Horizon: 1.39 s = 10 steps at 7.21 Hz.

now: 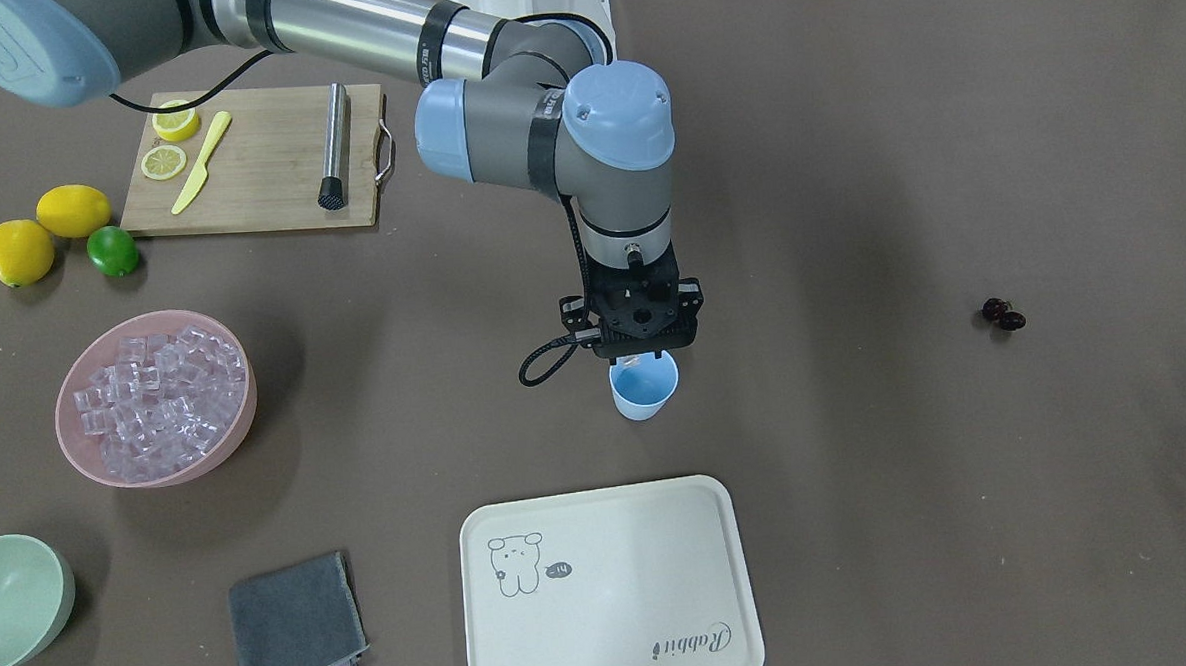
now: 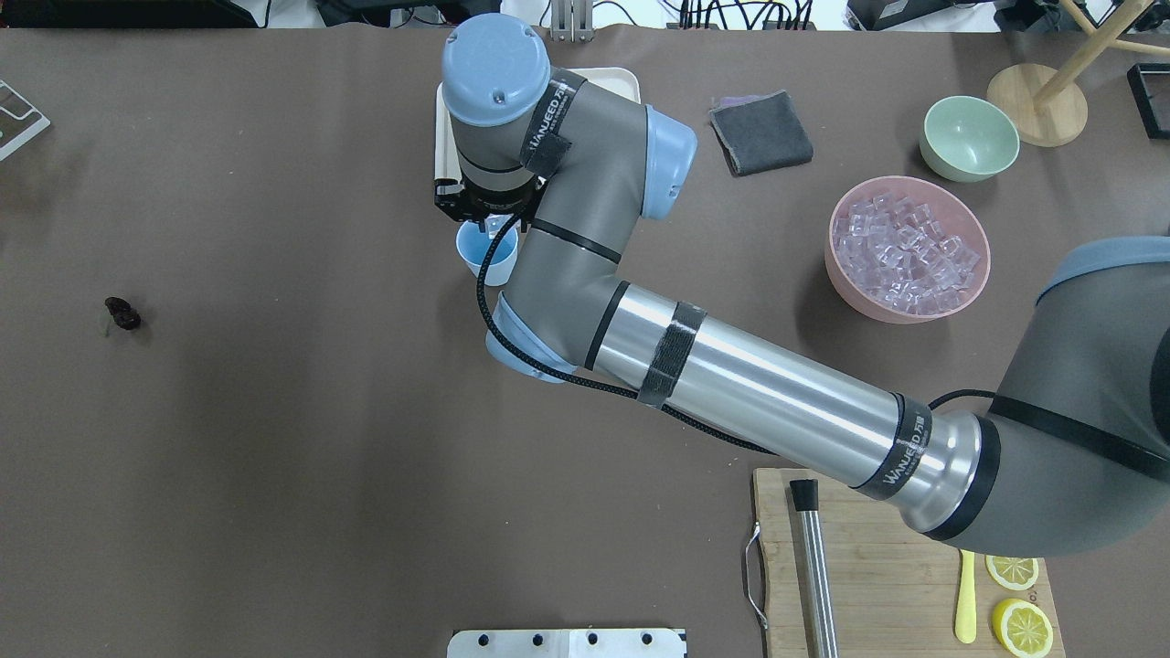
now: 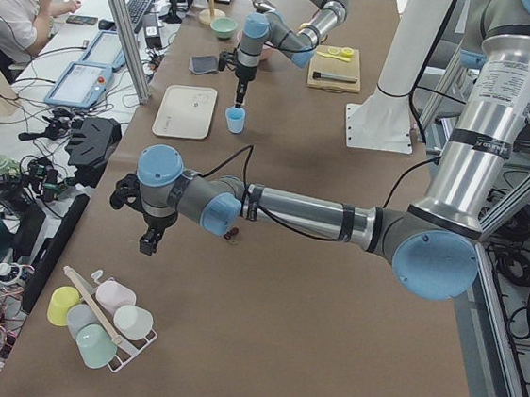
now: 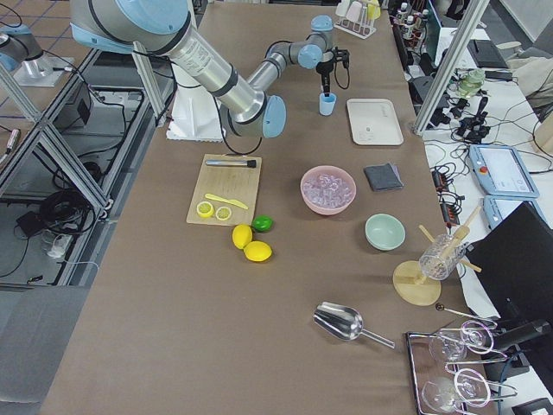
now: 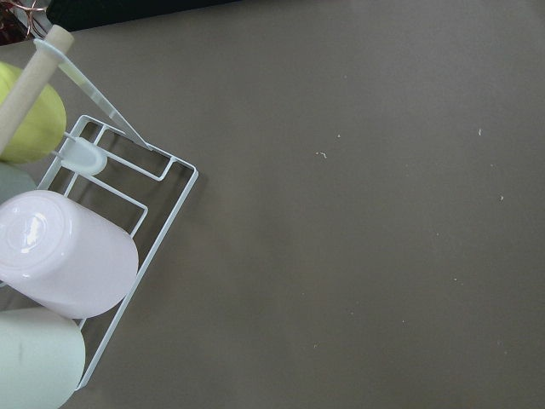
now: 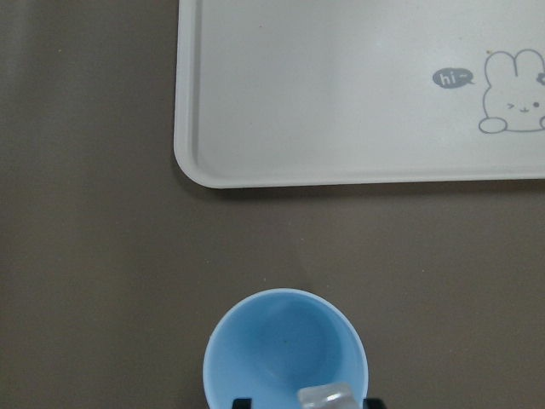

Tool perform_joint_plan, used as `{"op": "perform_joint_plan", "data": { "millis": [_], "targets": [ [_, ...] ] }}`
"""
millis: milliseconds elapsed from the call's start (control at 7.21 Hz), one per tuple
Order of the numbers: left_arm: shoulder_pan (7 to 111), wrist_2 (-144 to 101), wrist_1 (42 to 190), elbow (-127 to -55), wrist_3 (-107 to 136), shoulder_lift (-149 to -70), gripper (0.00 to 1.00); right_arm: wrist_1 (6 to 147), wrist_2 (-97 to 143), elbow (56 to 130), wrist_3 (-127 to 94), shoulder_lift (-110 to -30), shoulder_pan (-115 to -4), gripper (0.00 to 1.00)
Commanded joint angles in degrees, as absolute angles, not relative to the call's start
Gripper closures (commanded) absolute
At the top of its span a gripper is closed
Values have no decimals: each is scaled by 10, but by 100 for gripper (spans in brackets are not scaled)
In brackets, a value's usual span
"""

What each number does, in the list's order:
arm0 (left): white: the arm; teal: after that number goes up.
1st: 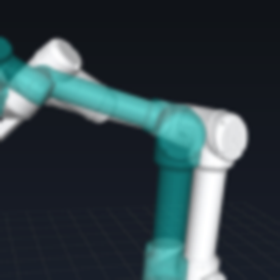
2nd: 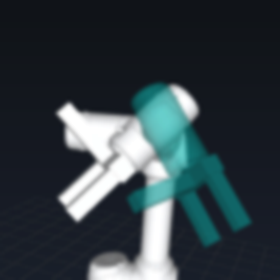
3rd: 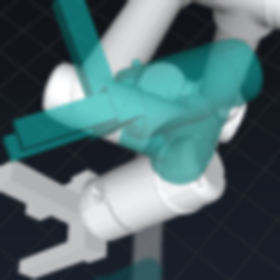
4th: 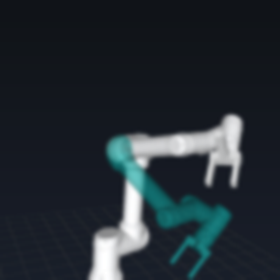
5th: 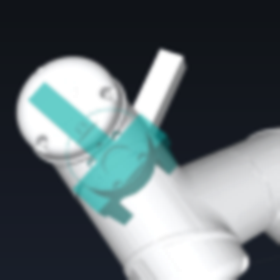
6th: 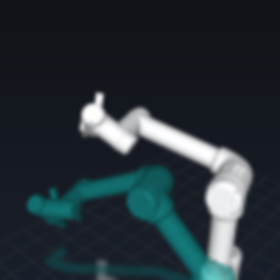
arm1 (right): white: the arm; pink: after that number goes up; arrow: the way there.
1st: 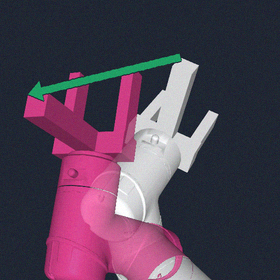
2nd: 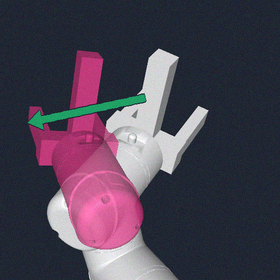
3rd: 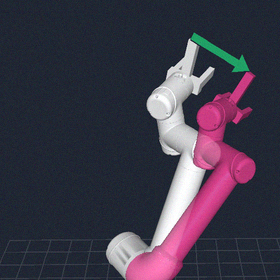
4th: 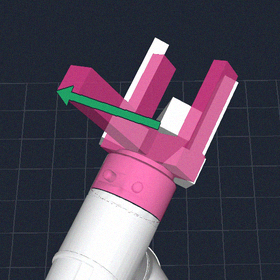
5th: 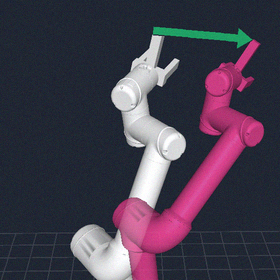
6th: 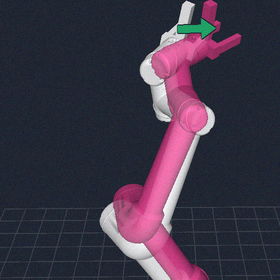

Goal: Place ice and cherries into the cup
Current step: 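Open the right gripper to drop the ice cube into the cup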

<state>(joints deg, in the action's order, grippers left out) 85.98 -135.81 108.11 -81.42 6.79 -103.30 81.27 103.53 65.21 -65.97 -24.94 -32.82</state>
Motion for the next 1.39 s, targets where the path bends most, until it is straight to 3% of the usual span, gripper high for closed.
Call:
{"op": "perform_joint_plan", "data": {
  "millis": [0,554,693,970,1109,1248],
  "targets": [
    [860,-1358,1081,-814,68,-1031,2,794,1018,625,-660,-245,-323,100],
    [860,-1359,1096,-809,68,-1027,2,773,995,624,-660,-245,-318,100],
    [860,-1359,1096,-809,68,-1027,2,773,973,621,-660,-244,-314,93],
    [859,-1359,1096,-809,67,-1026,2,740,963,618,-665,-243,-308,62],
    [859,-1359,1096,-809,68,-1026,2,737,958,616,-680,-244,-303,22],
    [860,-1359,1096,-809,67,-1026,2,737,948,610,-680,-245,-301,14]
  ]
}}
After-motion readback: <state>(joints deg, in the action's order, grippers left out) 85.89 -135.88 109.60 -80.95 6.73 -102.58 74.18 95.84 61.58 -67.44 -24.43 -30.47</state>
